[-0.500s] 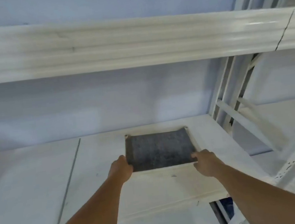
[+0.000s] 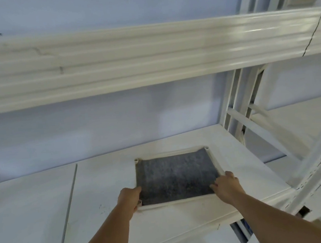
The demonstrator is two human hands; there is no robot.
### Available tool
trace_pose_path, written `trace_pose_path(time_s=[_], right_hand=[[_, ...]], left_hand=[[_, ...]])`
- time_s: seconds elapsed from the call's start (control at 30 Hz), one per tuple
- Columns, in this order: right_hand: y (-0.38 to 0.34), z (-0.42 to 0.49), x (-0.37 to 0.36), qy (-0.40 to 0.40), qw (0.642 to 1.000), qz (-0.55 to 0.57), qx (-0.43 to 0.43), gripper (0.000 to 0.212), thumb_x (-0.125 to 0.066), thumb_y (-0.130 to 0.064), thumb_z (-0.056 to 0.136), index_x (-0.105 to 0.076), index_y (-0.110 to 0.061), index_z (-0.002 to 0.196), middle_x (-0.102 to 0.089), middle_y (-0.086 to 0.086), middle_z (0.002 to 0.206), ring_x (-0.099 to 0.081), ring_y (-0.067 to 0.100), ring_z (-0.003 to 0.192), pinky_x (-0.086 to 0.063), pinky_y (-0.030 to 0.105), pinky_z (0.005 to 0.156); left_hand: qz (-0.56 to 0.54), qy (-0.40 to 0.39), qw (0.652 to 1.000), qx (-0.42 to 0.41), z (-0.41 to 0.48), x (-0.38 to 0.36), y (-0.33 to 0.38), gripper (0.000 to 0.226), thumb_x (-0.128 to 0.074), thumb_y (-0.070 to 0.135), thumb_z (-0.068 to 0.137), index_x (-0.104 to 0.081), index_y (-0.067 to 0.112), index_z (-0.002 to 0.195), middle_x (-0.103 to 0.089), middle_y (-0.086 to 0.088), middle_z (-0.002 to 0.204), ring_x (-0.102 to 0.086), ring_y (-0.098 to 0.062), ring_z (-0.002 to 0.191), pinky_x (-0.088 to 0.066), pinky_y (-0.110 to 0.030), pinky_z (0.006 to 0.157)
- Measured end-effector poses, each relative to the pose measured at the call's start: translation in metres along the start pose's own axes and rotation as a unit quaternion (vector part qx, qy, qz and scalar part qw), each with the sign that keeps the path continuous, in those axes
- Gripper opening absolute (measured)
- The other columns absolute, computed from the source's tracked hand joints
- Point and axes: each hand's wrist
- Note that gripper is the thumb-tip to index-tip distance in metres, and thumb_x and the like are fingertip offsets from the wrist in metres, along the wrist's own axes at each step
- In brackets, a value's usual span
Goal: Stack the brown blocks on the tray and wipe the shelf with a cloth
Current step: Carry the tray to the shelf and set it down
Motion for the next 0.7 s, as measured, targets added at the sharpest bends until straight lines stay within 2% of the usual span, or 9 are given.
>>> trace_pose_path(time_s=[0.1, 0.2, 0.27, 0.33, 0.43, 0.47, 0.53, 0.63, 0.7], right_hand=[[0.007, -0.008, 0.003, 0.071, 0.993, 0.096, -0.019, 0.034, -0.045, -0.029, 0.096, -0.041, -0.012, 0.126, -0.049, 0.014, 0.125, -0.052, 0.030, 0.111, -0.046, 0.034, 0.088], [0.014, -0.011, 0.008, 0.054, 0.959, 0.263, -0.090, 0.049, -0.052, -0.026, 0.092, -0.028, -0.015, 0.134, -0.054, 0.016, 0.123, -0.057, 0.031, 0.104, -0.045, 0.031, 0.076], [0.023, -0.011, 0.008, 0.043, 0.948, 0.284, -0.134, 0.048, -0.053, -0.023, 0.090, -0.037, -0.008, 0.132, -0.057, 0.017, 0.120, -0.057, 0.029, 0.100, -0.043, 0.028, 0.074], [0.033, -0.015, 0.005, 0.047, 0.942, 0.290, -0.161, 0.037, -0.053, -0.023, 0.088, -0.054, -0.002, 0.118, -0.063, 0.016, 0.109, -0.059, 0.030, 0.094, -0.044, 0.029, 0.073], [0.052, -0.017, -0.002, 0.046, 0.909, 0.369, -0.186, 0.034, -0.052, -0.023, 0.089, -0.061, 0.003, 0.109, -0.066, 0.019, 0.100, -0.062, 0.033, 0.091, -0.050, 0.037, 0.081], [0.058, -0.020, -0.002, 0.046, 0.898, 0.394, -0.191, 0.034, -0.050, -0.022, 0.090, -0.061, 0.004, 0.109, -0.066, 0.020, 0.101, -0.063, 0.035, 0.093, -0.051, 0.041, 0.086], [0.069, -0.029, -0.001, 0.058, 0.869, 0.450, -0.195, 0.030, -0.045, -0.019, 0.093, -0.060, 0.002, 0.107, -0.065, 0.020, 0.099, -0.062, 0.035, 0.093, -0.052, 0.044, 0.086], [0.085, -0.050, 0.001, 0.090, 0.815, 0.535, -0.204, 0.025, -0.038, -0.017, 0.096, -0.057, -0.003, 0.104, -0.060, 0.016, 0.090, -0.059, 0.031, 0.084, -0.052, 0.041, 0.075], [0.100, -0.065, -0.003, 0.108, 0.787, 0.568, -0.216, 0.023, -0.037, -0.019, 0.098, -0.056, -0.006, 0.104, -0.058, 0.012, 0.083, -0.056, 0.025, 0.075, -0.048, 0.035, 0.064]], left_hand=[[0.045, -0.004, 0.999, -0.025, 0.000, -0.002, -0.006, 0.016, -0.057, 0.016, 0.092, -0.054, 0.000, 0.092, -0.057, -0.014, 0.078, -0.048, -0.019, 0.061, -0.039, -0.026, 0.053], [0.086, 0.009, 0.995, -0.044, 0.005, -0.002, -0.011, 0.009, -0.053, 0.000, 0.089, -0.062, -0.001, 0.085, -0.054, -0.013, 0.066, -0.049, -0.023, 0.059, -0.041, -0.030, 0.061], [0.132, 0.008, 0.990, -0.057, 0.007, -0.002, -0.013, 0.017, -0.049, -0.003, 0.089, -0.063, 0.001, 0.080, -0.053, -0.012, 0.065, -0.048, -0.022, 0.056, -0.040, -0.028, 0.058], [0.173, -0.009, 0.981, -0.084, 0.006, -0.005, -0.010, 0.018, -0.047, -0.002, 0.090, -0.064, 0.001, 0.091, -0.056, -0.013, 0.074, -0.048, -0.021, 0.059, -0.039, -0.026, 0.052], [0.201, -0.062, 0.972, -0.102, 0.006, -0.012, -0.001, 0.020, -0.046, -0.002, 0.090, -0.061, -0.002, 0.104, -0.056, -0.015, 0.086, -0.051, -0.020, 0.065, -0.041, -0.026, 0.053], [0.198, -0.083, 0.971, -0.101, 0.006, -0.015, 0.002, 0.020, -0.046, -0.003, 0.090, -0.059, -0.002, 0.105, -0.057, -0.017, 0.089, -0.052, -0.022, 0.069, -0.042, -0.028, 0.056], [0.149, -0.140, 0.975, -0.092, 0.005, -0.023, 0.008, 0.021, -0.046, -0.006, 0.089, -0.057, -0.001, 0.106, -0.057, -0.019, 0.097, -0.052, -0.025, 0.077, -0.043, -0.030, 0.060], [0.072, -0.184, 0.975, -0.102, -0.001, -0.042, 0.015, 0.029, -0.045, -0.009, 0.089, -0.054, 0.005, 0.112, -0.057, -0.017, 0.103, -0.050, -0.028, 0.086, -0.041, -0.031, 0.063], [0.050, -0.202, 0.971, -0.116, -0.010, -0.061, 0.016, 0.030, -0.046, -0.005, 0.090, -0.054, 0.012, 0.114, -0.056, -0.014, 0.096, -0.048, -0.023, 0.078, -0.040, -0.030, 0.063]])
Point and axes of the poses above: each hand's wrist, its own z-axis towards the middle knuckle, its own x-axis out of the back of the hand, y = z × x
